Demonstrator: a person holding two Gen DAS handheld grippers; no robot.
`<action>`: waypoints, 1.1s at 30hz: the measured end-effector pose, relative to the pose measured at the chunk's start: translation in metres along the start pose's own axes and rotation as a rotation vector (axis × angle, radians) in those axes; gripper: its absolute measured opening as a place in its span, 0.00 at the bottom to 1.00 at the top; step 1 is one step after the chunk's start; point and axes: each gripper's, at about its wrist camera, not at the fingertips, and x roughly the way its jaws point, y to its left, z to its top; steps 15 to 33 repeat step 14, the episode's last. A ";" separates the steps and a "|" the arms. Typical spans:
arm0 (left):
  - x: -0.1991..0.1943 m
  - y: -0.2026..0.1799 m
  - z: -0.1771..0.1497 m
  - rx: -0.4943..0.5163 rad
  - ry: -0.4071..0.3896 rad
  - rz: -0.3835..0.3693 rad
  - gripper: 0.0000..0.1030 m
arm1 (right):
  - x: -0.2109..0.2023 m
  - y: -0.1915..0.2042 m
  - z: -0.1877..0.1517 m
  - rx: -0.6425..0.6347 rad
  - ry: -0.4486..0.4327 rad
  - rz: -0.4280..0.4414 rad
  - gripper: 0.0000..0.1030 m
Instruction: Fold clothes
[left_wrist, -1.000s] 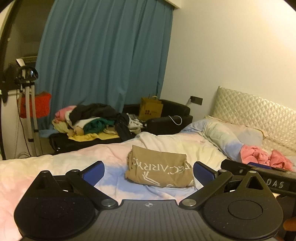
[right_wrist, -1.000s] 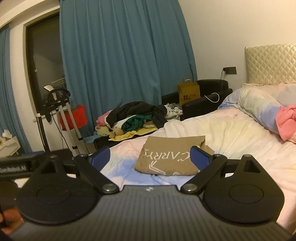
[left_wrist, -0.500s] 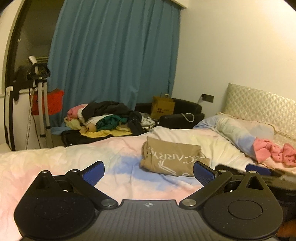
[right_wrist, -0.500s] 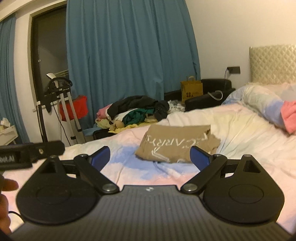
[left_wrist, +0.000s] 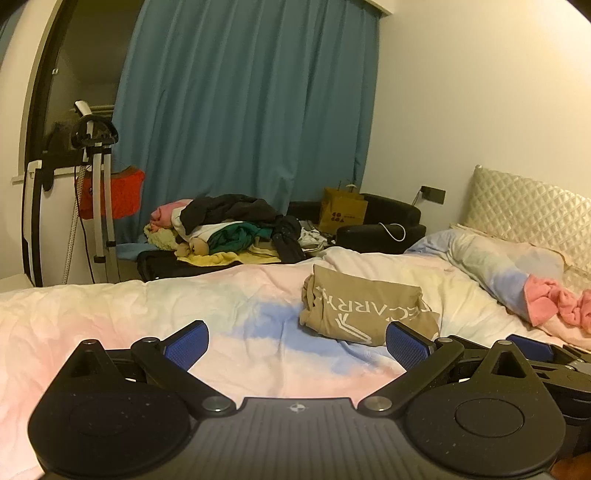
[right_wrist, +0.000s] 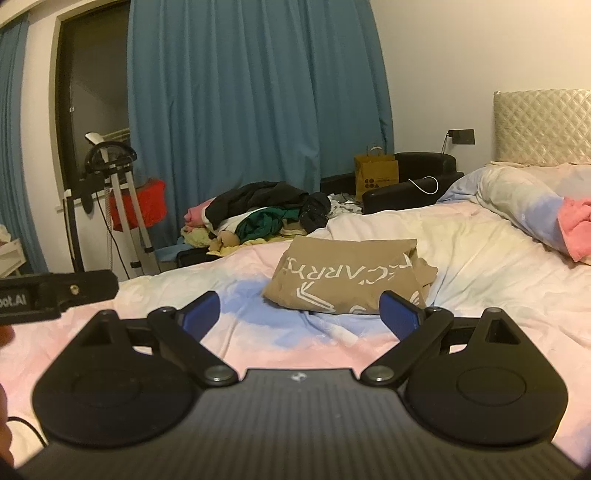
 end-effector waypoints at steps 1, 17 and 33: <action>0.000 0.000 0.000 -0.002 0.001 0.001 1.00 | 0.000 0.000 0.000 0.003 0.001 0.000 0.92; -0.002 0.000 0.001 -0.008 0.006 0.019 1.00 | 0.002 -0.001 0.000 -0.001 0.035 0.003 0.92; -0.002 0.000 0.001 -0.008 0.006 0.019 1.00 | 0.002 -0.001 0.000 -0.001 0.035 0.003 0.92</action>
